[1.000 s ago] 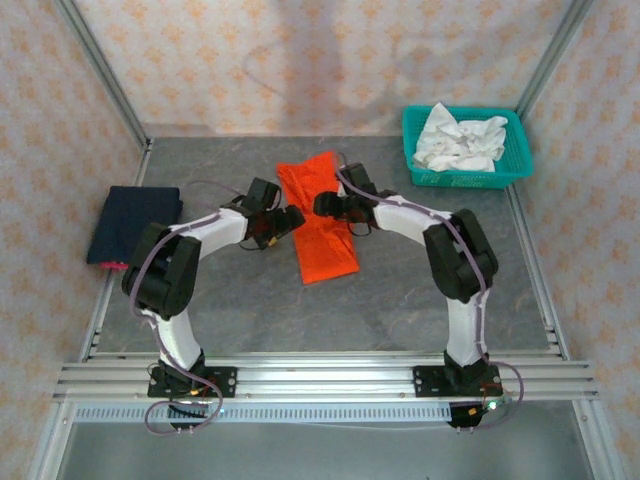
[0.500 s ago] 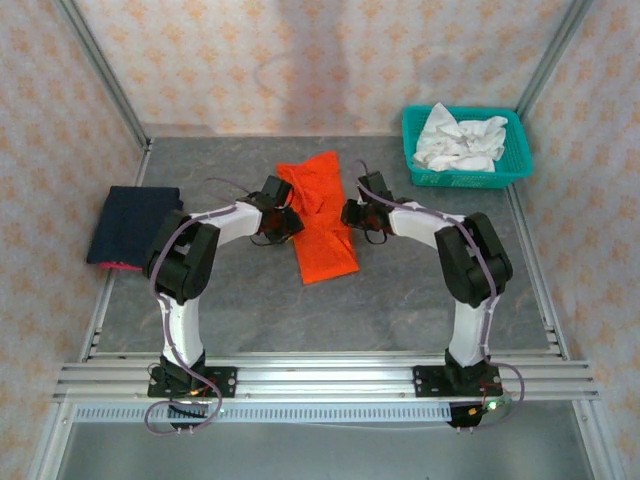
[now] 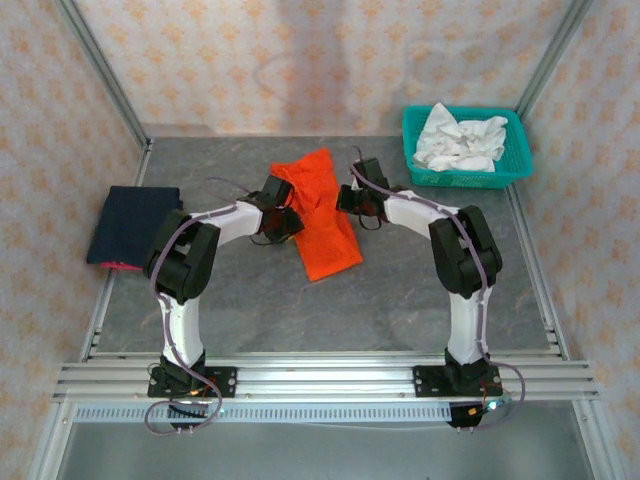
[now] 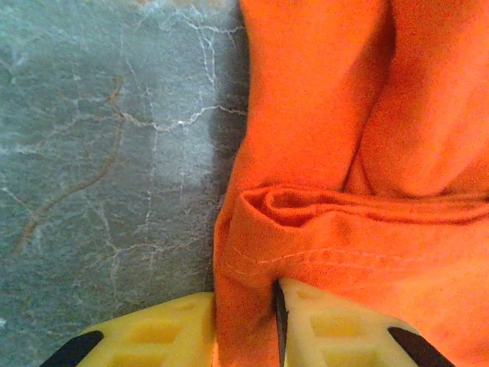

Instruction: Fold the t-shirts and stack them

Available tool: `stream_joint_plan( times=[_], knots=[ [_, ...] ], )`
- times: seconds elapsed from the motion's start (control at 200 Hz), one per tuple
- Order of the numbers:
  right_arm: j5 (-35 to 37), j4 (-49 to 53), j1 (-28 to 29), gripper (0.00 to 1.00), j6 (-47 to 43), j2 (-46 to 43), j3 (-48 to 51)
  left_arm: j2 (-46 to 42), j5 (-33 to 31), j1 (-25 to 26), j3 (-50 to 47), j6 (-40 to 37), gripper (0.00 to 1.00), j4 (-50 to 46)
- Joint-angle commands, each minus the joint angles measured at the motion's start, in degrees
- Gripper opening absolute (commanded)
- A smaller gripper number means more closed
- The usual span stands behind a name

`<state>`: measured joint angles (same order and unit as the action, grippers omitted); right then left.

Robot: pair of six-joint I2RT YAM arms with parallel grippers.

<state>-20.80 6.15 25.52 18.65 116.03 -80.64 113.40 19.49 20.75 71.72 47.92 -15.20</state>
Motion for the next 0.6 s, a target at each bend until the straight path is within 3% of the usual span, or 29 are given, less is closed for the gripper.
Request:
stream_joint_plan(
  times=[0.0, 0.13, 0.27, 0.43, 0.595],
  knots=[
    [2.01, 0.61, -0.81, 0.25, -0.73, 2.01, -1.01, 2.22, -0.66, 0.69, 1.01, -1.18, 0.32, 0.35],
    [2.51, -0.7, -0.79, 0.59, -1.68, -0.68, 1.53, 0.85, -1.33, 0.49, 0.53, -1.5, 0.51, 0.55],
    [5.96, -2.59, -0.76, 0.77, -4.96, -6.12, 6.22, -1.68, -2.95, 0.1, 0.09, -2.26, 0.64, 0.93],
    [3.28, 0.78, -0.81, 0.81, -8.56, -7.57, 8.7, -2.7, -4.63, -1.68, 1.56, -2.55, 0.77, 1.33],
    [-6.24, 1.53, -0.8, 0.74, -8.51, -5.81, 10.33, 1.09, -4.76, -4.08, 7.18, -3.01, 0.83, 0.01]
  ],
)
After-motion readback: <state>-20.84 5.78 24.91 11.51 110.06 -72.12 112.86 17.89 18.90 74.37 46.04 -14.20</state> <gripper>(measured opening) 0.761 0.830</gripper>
